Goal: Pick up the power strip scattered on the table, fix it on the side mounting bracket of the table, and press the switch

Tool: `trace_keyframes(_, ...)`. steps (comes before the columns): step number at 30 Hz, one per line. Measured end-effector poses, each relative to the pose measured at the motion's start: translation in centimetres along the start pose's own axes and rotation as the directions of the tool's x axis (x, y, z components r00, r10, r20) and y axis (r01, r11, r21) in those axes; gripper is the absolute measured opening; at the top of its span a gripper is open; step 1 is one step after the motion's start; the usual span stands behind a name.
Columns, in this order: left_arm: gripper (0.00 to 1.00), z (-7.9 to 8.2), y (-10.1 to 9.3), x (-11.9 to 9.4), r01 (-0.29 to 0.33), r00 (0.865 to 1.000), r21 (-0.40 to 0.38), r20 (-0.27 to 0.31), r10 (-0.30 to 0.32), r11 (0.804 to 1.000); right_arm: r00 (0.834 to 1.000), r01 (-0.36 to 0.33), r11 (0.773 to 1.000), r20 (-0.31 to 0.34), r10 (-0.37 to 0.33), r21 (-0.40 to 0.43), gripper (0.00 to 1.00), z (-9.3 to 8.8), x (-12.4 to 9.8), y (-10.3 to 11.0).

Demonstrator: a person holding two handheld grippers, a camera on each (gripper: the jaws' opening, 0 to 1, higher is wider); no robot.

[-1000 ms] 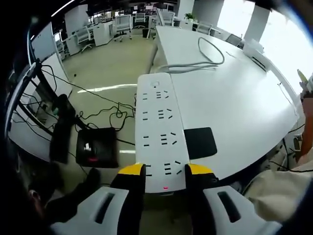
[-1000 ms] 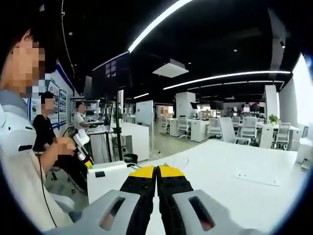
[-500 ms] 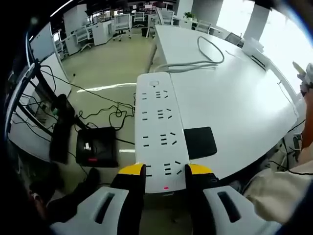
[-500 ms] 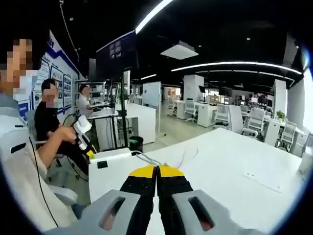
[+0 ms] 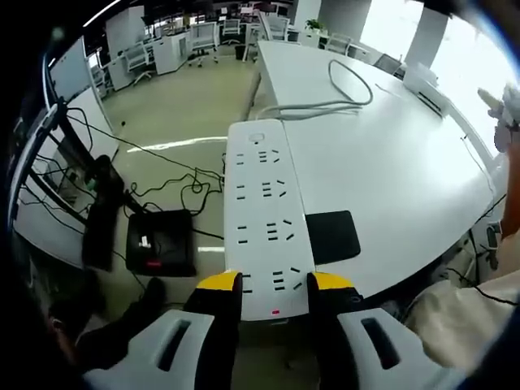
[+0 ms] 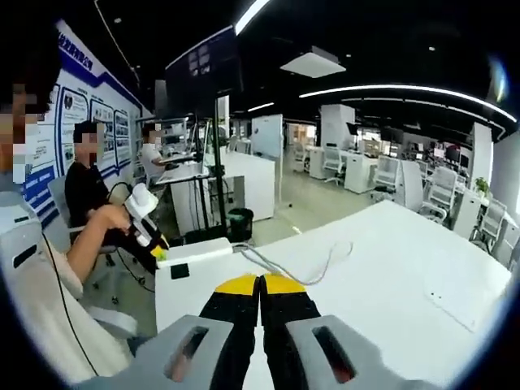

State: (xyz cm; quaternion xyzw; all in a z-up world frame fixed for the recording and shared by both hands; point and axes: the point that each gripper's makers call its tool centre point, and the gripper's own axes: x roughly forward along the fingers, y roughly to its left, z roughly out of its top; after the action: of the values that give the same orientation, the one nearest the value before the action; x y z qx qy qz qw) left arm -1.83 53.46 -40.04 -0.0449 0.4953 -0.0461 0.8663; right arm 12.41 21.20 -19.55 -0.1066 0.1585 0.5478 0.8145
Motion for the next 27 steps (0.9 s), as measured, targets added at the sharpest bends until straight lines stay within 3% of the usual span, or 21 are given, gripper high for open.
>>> trace_keyframes(5,0.37,-0.1,-0.2,0.0,0.001,1.000,0.006,-0.010,-0.001,1.000,0.999,-0.016,0.999,-0.035,0.015,-0.048,0.00,0.9,1.8,0.2)
trace_keyframes(14,0.37,-0.1,-0.4,0.0,0.000,0.999,-0.001,-0.035,0.000,1.000,0.996,-0.063,0.996,-0.063,0.060,-0.055,0.00,2.3,4.3,1.3)
trace_keyframes(27,0.37,0.0,-0.3,0.1,-0.002,0.999,0.001,-0.048,0.002,1.000,0.979,-0.167,0.984,-0.131,0.157,-0.069,0.00,2.3,10.2,4.2)
